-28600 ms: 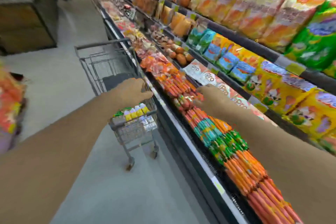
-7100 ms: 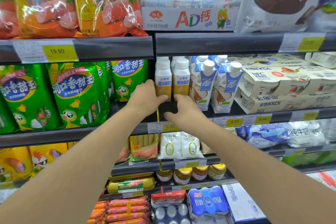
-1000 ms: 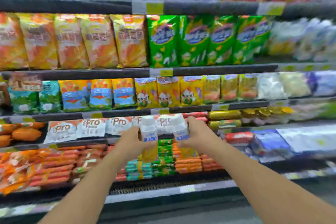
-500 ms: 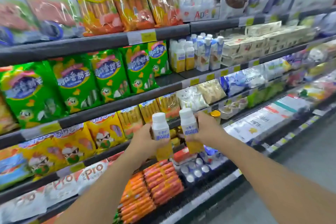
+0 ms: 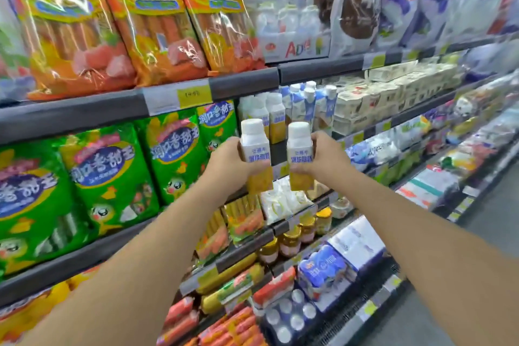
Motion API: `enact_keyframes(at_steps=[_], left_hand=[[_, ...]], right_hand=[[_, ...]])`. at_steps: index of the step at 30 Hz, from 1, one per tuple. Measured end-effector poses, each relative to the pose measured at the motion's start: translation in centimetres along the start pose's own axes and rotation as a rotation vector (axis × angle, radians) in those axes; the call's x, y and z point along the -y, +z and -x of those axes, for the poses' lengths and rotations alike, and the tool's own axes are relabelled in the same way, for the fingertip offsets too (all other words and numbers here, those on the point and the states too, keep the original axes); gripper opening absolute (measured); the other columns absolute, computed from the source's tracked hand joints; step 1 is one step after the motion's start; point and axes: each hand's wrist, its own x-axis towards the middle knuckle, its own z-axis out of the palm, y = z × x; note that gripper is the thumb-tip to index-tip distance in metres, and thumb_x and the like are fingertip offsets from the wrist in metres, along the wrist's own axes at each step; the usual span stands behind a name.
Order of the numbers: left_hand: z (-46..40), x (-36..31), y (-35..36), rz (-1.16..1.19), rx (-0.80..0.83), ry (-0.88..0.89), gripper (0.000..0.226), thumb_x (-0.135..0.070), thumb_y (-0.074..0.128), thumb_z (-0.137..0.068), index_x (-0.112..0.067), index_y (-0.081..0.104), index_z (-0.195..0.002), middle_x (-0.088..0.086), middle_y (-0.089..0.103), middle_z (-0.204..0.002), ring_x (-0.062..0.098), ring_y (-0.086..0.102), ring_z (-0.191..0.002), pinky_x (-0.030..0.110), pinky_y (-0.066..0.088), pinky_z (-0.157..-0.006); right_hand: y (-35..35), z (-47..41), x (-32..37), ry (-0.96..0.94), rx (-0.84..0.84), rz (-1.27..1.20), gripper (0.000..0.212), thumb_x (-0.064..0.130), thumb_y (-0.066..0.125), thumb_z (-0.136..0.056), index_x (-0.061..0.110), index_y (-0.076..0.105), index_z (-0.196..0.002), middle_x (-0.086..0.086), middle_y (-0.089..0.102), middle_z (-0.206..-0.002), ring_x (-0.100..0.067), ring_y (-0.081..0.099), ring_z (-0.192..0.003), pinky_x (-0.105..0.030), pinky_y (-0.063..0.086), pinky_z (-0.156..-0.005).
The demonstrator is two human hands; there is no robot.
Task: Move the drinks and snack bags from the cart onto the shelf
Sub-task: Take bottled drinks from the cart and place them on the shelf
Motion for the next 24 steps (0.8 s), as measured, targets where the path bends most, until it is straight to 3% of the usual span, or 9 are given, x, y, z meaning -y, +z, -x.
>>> enact_keyframes(at_steps=[4,9,13,17,21,24], left_hand=[[-3.2,-0.7,0.6,-0.017,-0.052,-0.001,0.046,-0.036,0.087,-0.070,-0.018,0.061,-0.103,0.000,0.070,-0.097,0.018,0.066,-0.089,0.039,0.055,-0.081],[-6.2,-1.2,2.2,-0.045,-0.088,-0.026,0.045,-0.035,0.087,-0.070,-0.018,0.059,-0.102,-0.001,0.067,-0.096,0.017,0.061,-0.085,0.030,0.044,-0.069],[-7.7,-1.7,3.6,-0.108,-0.144,-0.043,0.048,-0.035,0.087,-0.071,-0.019,0.058,-0.106,-0.003,0.066,-0.099,0.017,0.062,-0.089,0.030,0.046,-0.070],[-8.9,-2.3,5.1,-0.127,-0.208,-0.078,0.046,-0.032,0.086,-0.072,-0.021,0.054,-0.104,-0.007,0.063,-0.094,0.009,0.058,-0.079,0.020,0.040,-0.057],[-9.3,-2.7,6.8,-0.174,-0.281,-0.128,0.046,-0.028,0.086,-0.073,-0.020,0.053,-0.104,-0.006,0.062,-0.093,0.014,0.058,-0.083,0.021,0.040,-0.059],[-9.2,-2.8,7.8,-0.192,-0.346,-0.185,0.049,-0.028,0.087,-0.072,-0.016,0.057,-0.110,-0.003,0.064,-0.096,0.018,0.060,-0.087,0.027,0.043,-0.068]], right_hand=[[-0.2,-3.4,0.6,-0.017,-0.048,0.004,0.064,0.024,0.090,-0.067,0.015,0.050,-0.115,-0.003,0.065,-0.108,-0.020,0.063,-0.098,-0.035,0.052,-0.082],[0.4,-7.0,0.2,-0.038,-0.032,0.039,0.063,0.024,0.091,-0.063,0.019,0.054,-0.114,0.000,0.068,-0.107,-0.021,0.065,-0.100,-0.044,0.054,-0.088],[0.2,-9.6,-0.1,-0.115,0.005,0.032,0.057,0.023,0.089,-0.066,0.019,0.057,-0.114,-0.001,0.068,-0.108,-0.019,0.064,-0.099,-0.037,0.054,-0.086],[0.2,-11.7,-0.6,-0.194,0.095,0.019,0.054,0.022,0.089,-0.067,0.016,0.055,-0.108,-0.003,0.067,-0.106,-0.020,0.065,-0.096,-0.037,0.055,-0.084],[0.6,-13.6,-1.8,-0.253,0.192,0.062,0.060,0.025,0.090,-0.066,0.017,0.054,-0.114,-0.004,0.066,-0.108,-0.023,0.064,-0.100,-0.042,0.055,-0.087],[0.6,-14.2,-2.5,-0.289,0.248,0.080,0.060,0.025,0.087,-0.071,0.015,0.050,-0.117,-0.007,0.064,-0.113,-0.027,0.063,-0.105,-0.044,0.054,-0.088]])
